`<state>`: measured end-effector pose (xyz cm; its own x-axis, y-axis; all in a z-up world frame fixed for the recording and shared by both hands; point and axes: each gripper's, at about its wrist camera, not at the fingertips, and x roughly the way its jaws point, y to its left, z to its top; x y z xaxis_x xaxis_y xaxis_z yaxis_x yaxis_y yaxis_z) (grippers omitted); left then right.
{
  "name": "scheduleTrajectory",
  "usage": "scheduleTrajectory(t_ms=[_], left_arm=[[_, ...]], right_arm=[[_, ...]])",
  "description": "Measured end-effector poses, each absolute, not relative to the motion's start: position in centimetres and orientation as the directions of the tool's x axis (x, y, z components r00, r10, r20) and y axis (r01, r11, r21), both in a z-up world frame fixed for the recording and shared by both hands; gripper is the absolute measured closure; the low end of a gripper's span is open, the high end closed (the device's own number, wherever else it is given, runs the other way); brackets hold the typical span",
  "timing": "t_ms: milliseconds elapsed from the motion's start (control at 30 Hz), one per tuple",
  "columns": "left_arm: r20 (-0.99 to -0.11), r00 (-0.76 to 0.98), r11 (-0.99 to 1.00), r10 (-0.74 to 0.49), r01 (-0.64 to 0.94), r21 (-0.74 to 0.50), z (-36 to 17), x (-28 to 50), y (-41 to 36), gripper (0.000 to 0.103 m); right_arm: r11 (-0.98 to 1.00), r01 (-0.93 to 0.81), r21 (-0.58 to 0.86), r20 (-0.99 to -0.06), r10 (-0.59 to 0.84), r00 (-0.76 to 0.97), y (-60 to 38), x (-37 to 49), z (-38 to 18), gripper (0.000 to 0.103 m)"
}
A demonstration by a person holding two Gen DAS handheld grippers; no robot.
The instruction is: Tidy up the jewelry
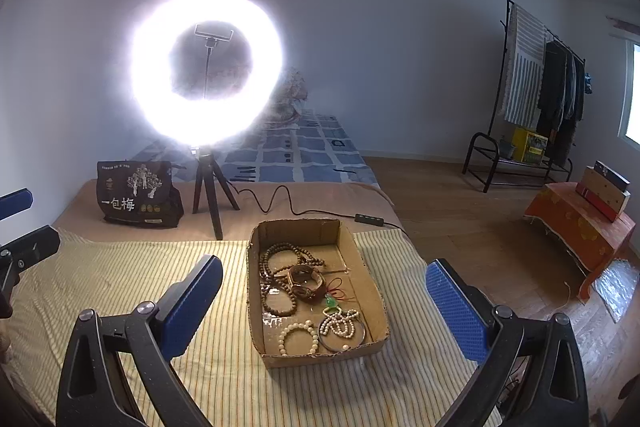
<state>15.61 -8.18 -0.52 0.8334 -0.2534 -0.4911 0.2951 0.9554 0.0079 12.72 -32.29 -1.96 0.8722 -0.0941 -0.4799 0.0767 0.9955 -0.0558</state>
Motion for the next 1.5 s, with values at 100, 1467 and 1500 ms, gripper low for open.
scheduleTrajectory(t_ms=[100, 1467, 1500], left_arm=[[-0.490, 0.834, 0.955, -0.252, 0.295, 0.011, -0.6, 15.6, -8.1, 0.001], [-0.484, 0.829, 0.948, -0.278, 0.319, 0.002, 0.2, 14.9, -9.3, 0.000], [-0.484, 0.829, 0.948, -0.279, 0.320, 0.001, 0.2, 14.9, -9.4, 0.000]], right_arm=[[0.996, 0.077, -0.050, -0.486, -0.092, 0.869, -32.4, 12.8, -2.2, 0.000], [0.994, 0.096, -0.047, -0.500, -0.107, 0.859, -32.9, 13.0, -2.7, 0.000], [0.994, 0.096, -0.048, -0.500, -0.107, 0.859, -32.9, 13.0, -2.7, 0.000]])
